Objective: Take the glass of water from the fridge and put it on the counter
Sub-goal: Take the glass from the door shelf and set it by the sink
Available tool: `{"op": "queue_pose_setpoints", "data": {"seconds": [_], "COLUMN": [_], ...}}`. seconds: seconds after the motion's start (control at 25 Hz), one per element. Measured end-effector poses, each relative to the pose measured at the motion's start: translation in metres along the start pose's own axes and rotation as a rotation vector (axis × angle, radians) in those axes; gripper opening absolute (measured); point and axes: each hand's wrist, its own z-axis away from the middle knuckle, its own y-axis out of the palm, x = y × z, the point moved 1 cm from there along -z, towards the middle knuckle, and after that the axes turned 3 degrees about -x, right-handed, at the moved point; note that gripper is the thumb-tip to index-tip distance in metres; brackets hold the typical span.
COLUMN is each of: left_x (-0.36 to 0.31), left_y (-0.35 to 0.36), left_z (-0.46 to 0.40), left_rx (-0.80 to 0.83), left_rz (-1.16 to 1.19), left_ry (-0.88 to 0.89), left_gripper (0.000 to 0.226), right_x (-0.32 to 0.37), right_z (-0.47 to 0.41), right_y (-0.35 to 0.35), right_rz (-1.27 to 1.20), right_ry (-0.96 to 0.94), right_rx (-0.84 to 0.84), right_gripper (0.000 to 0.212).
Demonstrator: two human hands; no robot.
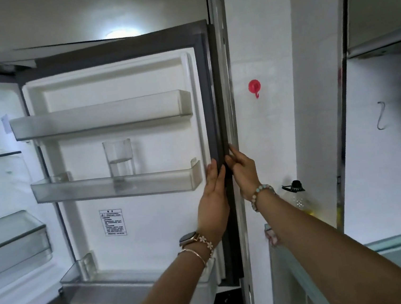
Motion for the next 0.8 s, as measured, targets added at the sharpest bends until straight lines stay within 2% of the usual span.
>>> {"op": "queue_pose_setpoints", "data": {"seconds": [0.16,0.36,0.52,0.6,0.68,0.8], "left_x": [-0.005,-0.016,-0.030,-0.028,-0.020,-0.002], "left_y": [-0.009,-0.028,-0.066,-0.099,-0.143,-0.216], "left_z": [0.001,0.004,0.015,0.020,0.025,0.036], "left_rx": [0.026,0.078,-0.032,-0.116,-0.208,-0.313], "left_rz": [0.034,0.102,0.281,0.384,0.470,0.537], "left_ry": [-0.036,-0.103,-0.261,-0.370,-0.499,-0.673], "left_gripper": [0.067,0.052,0.035,0.026,0.025,0.039], "right_x": [0.002,0.006,0.043,0.067,0.085,0.099], "right_z": [0.010,0.023,0.048,0.063,0.077,0.103], "right_y": [-0.001,0.002,0.020,0.038,0.067,0.119], "right_rz": [0.014,0.012,-0.069,-0.215,-0.373,-0.591], "right_ry": [-0.011,-0.029,-0.241,-0.312,-0.280,0.005], "right_rx": [-0.010,-0.065,-0.099,-0.019,0.109,0.309], "right_gripper": [0.046,0.042,0.032,0.026,0.018,0.016]}}
